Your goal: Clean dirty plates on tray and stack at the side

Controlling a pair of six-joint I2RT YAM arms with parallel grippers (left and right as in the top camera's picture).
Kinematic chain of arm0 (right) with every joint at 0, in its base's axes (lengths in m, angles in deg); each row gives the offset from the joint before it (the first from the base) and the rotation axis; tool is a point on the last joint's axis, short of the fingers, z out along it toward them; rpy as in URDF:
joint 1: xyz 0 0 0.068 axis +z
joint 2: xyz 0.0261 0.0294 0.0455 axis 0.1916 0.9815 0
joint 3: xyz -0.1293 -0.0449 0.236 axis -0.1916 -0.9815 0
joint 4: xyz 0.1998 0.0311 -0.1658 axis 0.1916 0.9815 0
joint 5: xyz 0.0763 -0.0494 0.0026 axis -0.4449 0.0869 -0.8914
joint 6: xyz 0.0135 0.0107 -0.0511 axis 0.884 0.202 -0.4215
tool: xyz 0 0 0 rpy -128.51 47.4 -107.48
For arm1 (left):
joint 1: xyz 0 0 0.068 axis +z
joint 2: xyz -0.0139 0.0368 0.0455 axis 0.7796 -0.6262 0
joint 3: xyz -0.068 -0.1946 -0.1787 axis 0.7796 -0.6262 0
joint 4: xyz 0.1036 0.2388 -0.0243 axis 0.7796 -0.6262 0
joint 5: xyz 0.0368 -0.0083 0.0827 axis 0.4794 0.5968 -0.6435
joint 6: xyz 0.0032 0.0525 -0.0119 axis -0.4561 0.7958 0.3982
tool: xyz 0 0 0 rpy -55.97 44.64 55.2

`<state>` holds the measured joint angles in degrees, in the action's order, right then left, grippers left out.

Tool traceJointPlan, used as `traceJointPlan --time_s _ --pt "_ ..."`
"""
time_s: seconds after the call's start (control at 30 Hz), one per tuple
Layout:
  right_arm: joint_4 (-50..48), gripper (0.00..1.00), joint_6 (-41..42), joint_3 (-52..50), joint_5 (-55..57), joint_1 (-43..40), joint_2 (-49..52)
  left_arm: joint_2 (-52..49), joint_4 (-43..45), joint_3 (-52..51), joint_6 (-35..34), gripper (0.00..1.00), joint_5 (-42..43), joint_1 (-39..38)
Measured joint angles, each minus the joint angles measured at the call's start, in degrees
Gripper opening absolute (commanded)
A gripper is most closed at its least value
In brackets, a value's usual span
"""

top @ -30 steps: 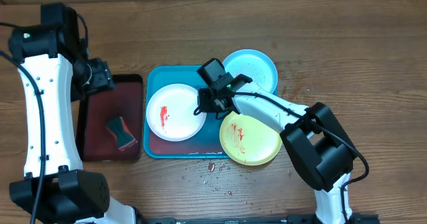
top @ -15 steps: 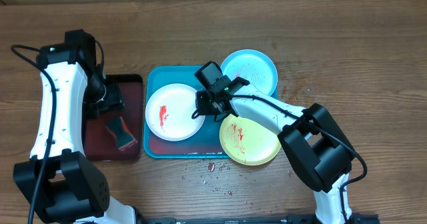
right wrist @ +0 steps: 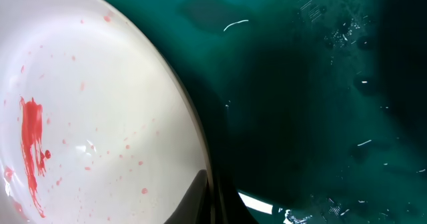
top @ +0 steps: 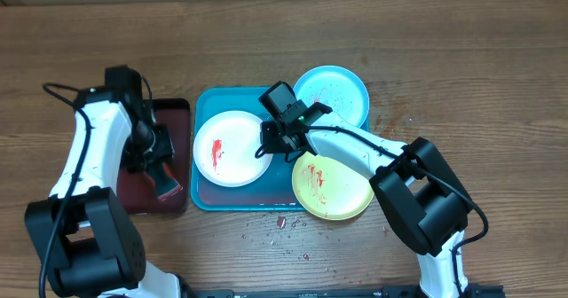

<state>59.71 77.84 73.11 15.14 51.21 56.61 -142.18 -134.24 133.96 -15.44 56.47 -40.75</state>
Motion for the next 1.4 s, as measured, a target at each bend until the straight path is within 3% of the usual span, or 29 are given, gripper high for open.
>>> traceJointPlan --time_s 0.17,0.33,0.77,1.13,1.4 --pt "0.1 0.04 0.0 0.0 0.0 0.0 0.0 0.0 5.0 -4.6 -0.2 0.43 0.0 0.2" --pt "0.1 0.04 0.0 0.0 0.0 0.0 0.0 0.0 10.2 -7.2 -0.5 0.27 -0.5 0.2" --pt "0.1 0.04 0.0 0.0 0.0 0.0 0.0 0.0 10.1 -9.6 -0.7 0.25 -3.7 0.2" --pt "0.1 0.04 0.0 0.0 0.1 0.0 0.0 0.0 4.6 -5.6 -3.4 0.22 -4.5 0.4" --pt "0.1 0.04 0.0 0.0 0.3 0.0 0.0 0.0 9.8 -7.4 -3.7 0.16 -4.6 0.5"
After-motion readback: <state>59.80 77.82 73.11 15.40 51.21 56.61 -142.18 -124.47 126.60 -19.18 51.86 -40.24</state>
